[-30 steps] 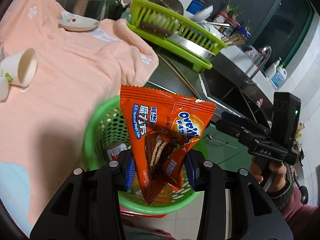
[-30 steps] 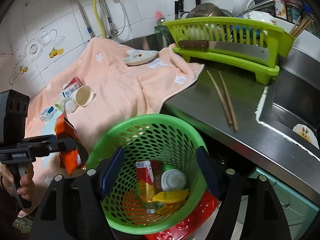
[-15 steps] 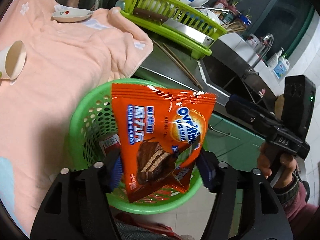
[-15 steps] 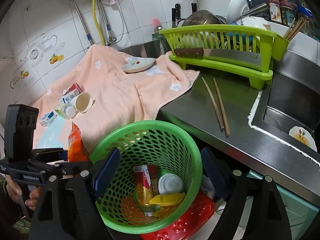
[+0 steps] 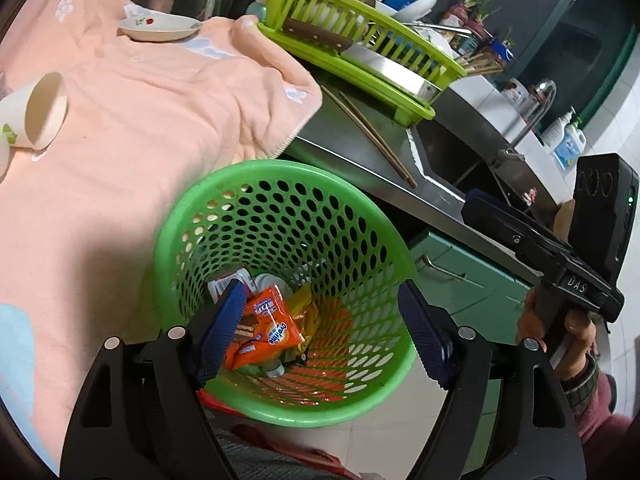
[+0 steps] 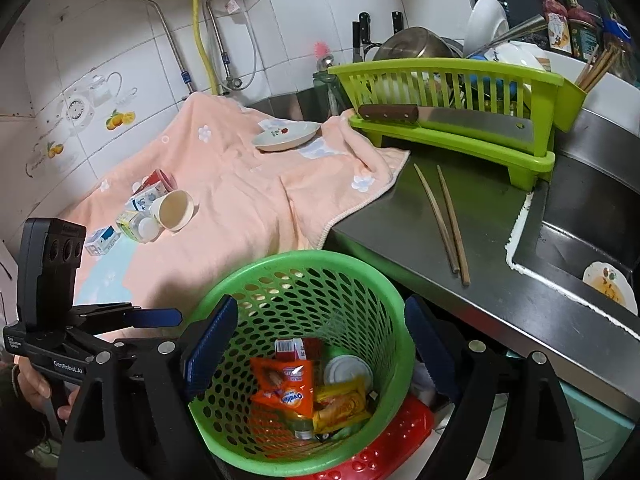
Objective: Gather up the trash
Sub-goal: 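Open the right tool to drop the yellow packet while the left tool drops the Ovaltine packet, then move the left tool to the clear plastic bottle while the right tool reaches the white paper cup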
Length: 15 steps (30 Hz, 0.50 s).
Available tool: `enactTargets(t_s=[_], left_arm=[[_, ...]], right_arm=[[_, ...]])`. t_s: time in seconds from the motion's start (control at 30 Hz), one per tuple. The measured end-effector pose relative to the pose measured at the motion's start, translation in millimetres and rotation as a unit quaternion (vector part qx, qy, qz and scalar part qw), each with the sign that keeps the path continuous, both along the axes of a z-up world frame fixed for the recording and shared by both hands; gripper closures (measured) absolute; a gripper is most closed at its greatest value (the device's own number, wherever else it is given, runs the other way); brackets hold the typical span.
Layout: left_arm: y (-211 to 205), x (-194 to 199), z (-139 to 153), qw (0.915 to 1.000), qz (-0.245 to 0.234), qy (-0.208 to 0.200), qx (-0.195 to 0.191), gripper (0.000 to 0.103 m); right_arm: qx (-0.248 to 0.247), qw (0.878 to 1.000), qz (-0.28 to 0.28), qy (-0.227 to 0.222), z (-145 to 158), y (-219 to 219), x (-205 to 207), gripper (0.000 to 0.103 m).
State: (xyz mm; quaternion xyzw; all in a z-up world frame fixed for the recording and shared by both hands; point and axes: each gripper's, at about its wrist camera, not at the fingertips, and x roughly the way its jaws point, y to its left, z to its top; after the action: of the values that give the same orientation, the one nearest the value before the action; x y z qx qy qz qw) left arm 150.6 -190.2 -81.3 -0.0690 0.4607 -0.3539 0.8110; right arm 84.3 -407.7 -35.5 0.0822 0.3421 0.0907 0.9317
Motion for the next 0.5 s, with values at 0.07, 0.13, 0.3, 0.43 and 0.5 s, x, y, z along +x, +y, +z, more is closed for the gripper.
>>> enactTargets(t_s=[0.07, 0.13, 0.3, 0.43, 0.5], left_arm=[[6.0, 2.0, 0.8, 1.0000, 0.008, 0.002, 0.001, 0.025], [13.4, 3.8, 3.8, 0.9999, 0.017, -0.001, -0.001, 0.025], [40.1, 9.3, 12.3, 0.9983, 0.057, -0.003, -0.009, 0.025], [64.5, 12.7, 18.5, 0.9956, 0.093, -0.010, -0.007, 0.025], [79.4, 14.6, 22.7, 0.9937, 0.111, -0.011, -0.011, 0.025]], right_arm=[[-0.002, 1.000, 0.004, 0.002, 0.1, 3.0, 3.3, 0.021], [-0.004, 1.000, 0.010, 0.002, 0.6, 6.9, 6.5, 0.021], [0.000, 1.000, 0.027, 0.004, -2.0, 20.7, 15.5, 0.021], [-0.001, 0.999, 0.045, 0.006, -3.9, 36.9, 24.2, 0.021], [-0.002, 0.998, 0.056, 0.007, -3.8, 45.8, 29.9, 0.021]])
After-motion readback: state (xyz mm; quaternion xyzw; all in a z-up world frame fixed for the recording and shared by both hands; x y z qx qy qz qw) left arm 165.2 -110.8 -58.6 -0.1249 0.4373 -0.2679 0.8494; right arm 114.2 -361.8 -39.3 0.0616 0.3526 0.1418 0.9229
